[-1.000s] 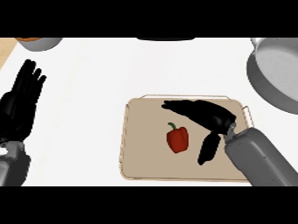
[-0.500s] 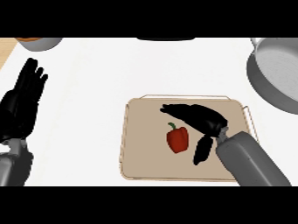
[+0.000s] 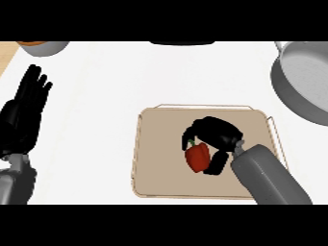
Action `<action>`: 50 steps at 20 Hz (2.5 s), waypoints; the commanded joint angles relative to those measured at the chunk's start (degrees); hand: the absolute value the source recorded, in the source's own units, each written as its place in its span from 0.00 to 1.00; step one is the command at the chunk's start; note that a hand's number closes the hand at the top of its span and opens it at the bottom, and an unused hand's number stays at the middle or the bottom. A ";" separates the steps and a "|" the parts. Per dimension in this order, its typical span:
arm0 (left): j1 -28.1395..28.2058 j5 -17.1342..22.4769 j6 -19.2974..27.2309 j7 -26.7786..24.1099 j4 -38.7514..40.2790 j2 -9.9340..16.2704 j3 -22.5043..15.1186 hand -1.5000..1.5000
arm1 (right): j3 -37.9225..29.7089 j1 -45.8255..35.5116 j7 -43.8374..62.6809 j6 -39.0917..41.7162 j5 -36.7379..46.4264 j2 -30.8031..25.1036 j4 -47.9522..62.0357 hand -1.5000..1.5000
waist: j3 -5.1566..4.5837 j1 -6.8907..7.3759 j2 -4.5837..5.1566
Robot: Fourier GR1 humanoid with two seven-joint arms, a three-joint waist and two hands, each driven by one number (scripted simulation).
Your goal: Pick the bell pepper from the tray and place it in the pot
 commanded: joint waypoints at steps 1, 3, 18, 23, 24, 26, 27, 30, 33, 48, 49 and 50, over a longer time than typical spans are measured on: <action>1.11 0.74 -2.19 1.01 -1.21 0.94 1.61 0.50 | -1.66 -2.72 -3.46 -0.84 2.80 2.07 4.39 1.00 | 0.12 0.16 0.20; -0.17 1.12 -2.46 2.94 -1.72 1.25 2.28 0.50 | -0.35 1.56 -3.99 -0.98 4.09 1.94 1.44 1.00 | 0.12 -0.03 0.17; 2.93 1.40 -2.33 0.40 -1.77 0.67 4.84 0.50 | -4.39 35.15 -11.64 -2.14 4.85 -24.54 -35.42 1.00 | 0.06 -2.62 -0.41; 3.90 -0.42 -1.21 1.88 -4.32 0.42 3.53 0.50 | -17.04 40.64 -10.39 -1.96 -9.10 -21.04 -46.61 1.00 | 0.04 -3.35 -0.60; 3.08 0.86 -1.96 2.13 -2.66 0.78 4.44 0.50 | -20.14 40.60 -10.02 -2.91 -11.38 -20.21 -47.79 1.00 | 0.02 -3.63 -0.48; 3.23 1.76 -3.53 0.62 -1.30 1.56 5.24 0.50 | -26.10 41.34 -9.08 -2.78 -16.31 -19.72 -50.25 1.00 | 0.00 -3.24 -0.28; 3.32 -0.27 -1.53 1.14 -2.89 -0.21 3.13 0.50 | -28.30 41.30 -8.21 -2.24 -20.40 -17.71 -50.53 1.00 | 0.05 -3.19 -0.32; 3.00 -0.90 -1.39 1.55 -3.73 -0.34 2.37 0.50 | -37.26 40.10 -7.01 -4.92 -25.31 -16.73 -51.54 1.00 | 0.12 -2.21 -0.22; 1.52 -1.78 -0.28 2.44 -3.03 -2.05 0.69 0.50 | -43.34 38.13 -1.00 -1.81 -33.86 -16.28 -54.50 1.00 | 0.07 -1.54 -0.03; -2.73 -2.10 -1.98 1.55 1.99 -1.71 1.68 0.50 | -53.09 12.61 2.36 2.29 -39.58 -28.99 -19.35 1.00 | 0.13 0.20 0.31; -1.56 -1.47 -2.79 -0.63 2.06 -1.52 2.39 0.50 | -50.48 9.06 5.33 1.98 -39.81 -28.37 -17.47 1.00 | 0.11 0.51 0.35; 0.54 -2.00 -2.03 0.29 -0.51 -2.35 1.45 0.50 | -51.40 10.14 -0.98 1.67 -38.30 -28.30 -11.45 1.00 | 0.16 0.76 0.38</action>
